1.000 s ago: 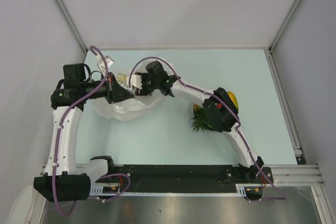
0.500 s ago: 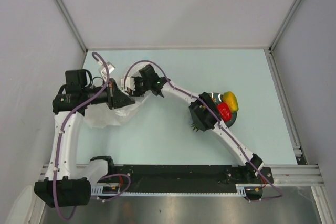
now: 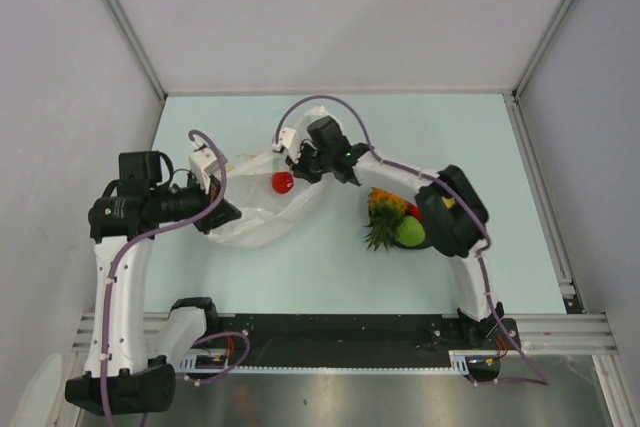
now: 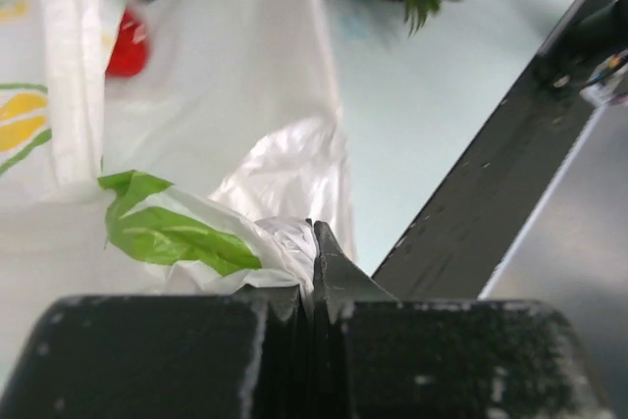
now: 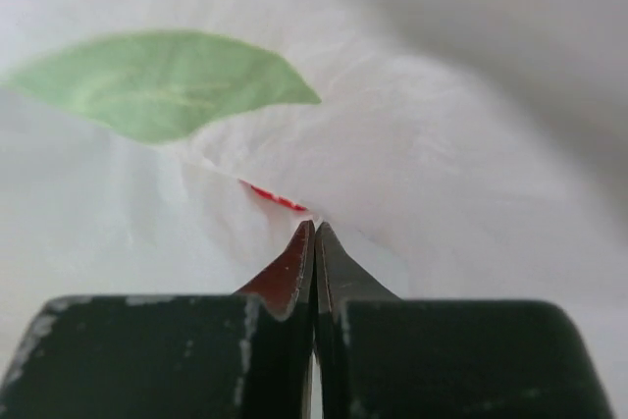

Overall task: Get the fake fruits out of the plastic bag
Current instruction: Adjust the plastic bag at the center of the board.

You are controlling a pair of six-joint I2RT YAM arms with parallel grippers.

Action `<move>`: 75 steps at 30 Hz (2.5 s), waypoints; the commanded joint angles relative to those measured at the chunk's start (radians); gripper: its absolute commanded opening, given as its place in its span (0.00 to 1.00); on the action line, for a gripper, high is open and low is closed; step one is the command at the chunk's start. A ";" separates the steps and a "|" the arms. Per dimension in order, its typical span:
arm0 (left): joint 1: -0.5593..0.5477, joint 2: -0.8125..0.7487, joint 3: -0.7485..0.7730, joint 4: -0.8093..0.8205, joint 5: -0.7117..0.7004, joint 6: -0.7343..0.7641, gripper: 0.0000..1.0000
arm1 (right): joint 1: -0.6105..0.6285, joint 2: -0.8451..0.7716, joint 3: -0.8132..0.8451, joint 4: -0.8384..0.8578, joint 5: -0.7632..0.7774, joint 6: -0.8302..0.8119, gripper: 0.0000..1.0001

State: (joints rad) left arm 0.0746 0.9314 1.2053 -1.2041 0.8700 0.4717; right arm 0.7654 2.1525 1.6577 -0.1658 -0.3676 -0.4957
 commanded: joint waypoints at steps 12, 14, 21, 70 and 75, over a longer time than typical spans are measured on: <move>-0.012 0.052 -0.024 -0.058 -0.076 0.223 0.00 | 0.098 -0.281 -0.251 0.058 0.038 0.095 0.45; -0.018 0.063 -0.020 -0.052 -0.065 0.219 0.00 | 0.100 -0.299 -0.251 0.042 -0.008 0.100 0.46; -0.059 0.073 -0.072 -0.017 -0.035 0.197 0.00 | 0.135 -0.382 -0.253 0.028 -0.228 0.094 0.61; -0.095 0.118 -0.331 0.445 -0.114 -0.171 0.00 | 0.209 -0.091 -0.164 0.230 0.275 -0.023 0.51; -0.095 0.104 -0.328 0.440 -0.098 -0.160 0.00 | 0.187 -0.056 -0.151 0.241 0.308 -0.032 0.56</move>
State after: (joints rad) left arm -0.0158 1.0691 0.8722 -0.7719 0.7219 0.3126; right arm 0.9680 2.0720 1.4578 0.0246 -0.1192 -0.5308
